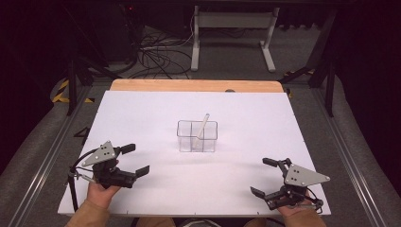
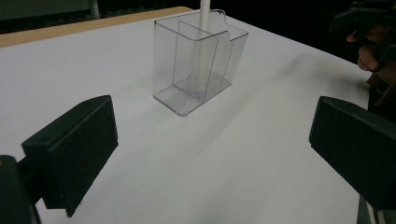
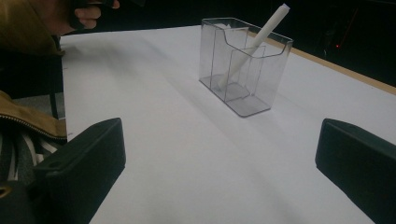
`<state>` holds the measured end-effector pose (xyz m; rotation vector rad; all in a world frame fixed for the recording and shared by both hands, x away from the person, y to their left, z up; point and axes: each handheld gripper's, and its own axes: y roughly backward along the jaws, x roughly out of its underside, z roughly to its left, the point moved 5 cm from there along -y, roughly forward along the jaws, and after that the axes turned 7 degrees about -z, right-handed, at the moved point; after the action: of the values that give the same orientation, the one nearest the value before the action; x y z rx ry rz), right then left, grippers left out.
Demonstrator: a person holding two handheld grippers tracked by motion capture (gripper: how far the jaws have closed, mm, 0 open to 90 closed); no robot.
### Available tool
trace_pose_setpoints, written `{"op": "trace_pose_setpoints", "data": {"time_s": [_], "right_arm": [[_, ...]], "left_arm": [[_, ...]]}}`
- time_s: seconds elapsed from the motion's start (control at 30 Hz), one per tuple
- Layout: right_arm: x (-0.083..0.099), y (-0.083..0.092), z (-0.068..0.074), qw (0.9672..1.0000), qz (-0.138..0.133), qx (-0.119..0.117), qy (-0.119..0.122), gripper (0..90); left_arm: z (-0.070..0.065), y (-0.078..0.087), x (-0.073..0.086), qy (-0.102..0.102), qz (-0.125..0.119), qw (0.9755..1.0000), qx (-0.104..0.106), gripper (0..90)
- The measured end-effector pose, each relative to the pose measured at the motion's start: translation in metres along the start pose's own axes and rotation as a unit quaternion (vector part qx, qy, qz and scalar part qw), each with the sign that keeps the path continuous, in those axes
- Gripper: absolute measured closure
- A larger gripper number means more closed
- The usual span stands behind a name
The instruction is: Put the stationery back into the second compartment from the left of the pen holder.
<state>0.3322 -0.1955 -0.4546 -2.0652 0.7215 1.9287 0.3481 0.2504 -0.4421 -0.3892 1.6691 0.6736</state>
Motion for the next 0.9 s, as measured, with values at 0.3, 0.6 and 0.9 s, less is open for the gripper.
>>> {"op": "trace_pose_setpoints", "data": {"time_s": [0.3,0.6,0.9], "right_arm": [[0.002,-0.001,-0.001,1.0000,0.003,0.001,-0.004,2.1],[0.004,-0.003,0.000,1.0000,0.009,-0.001,-0.002,2.1],[0.005,-0.003,-0.001,0.9999,0.012,-0.003,-0.004,2.0]], "left_arm": [[-0.003,0.012,0.027,-0.018,0.016,0.9995,-0.018,2.2],[-0.002,0.017,0.041,-0.009,0.021,0.9994,-0.025,2.3],[-0.004,0.017,0.036,-0.017,0.021,0.9993,-0.025,2.3]]}}
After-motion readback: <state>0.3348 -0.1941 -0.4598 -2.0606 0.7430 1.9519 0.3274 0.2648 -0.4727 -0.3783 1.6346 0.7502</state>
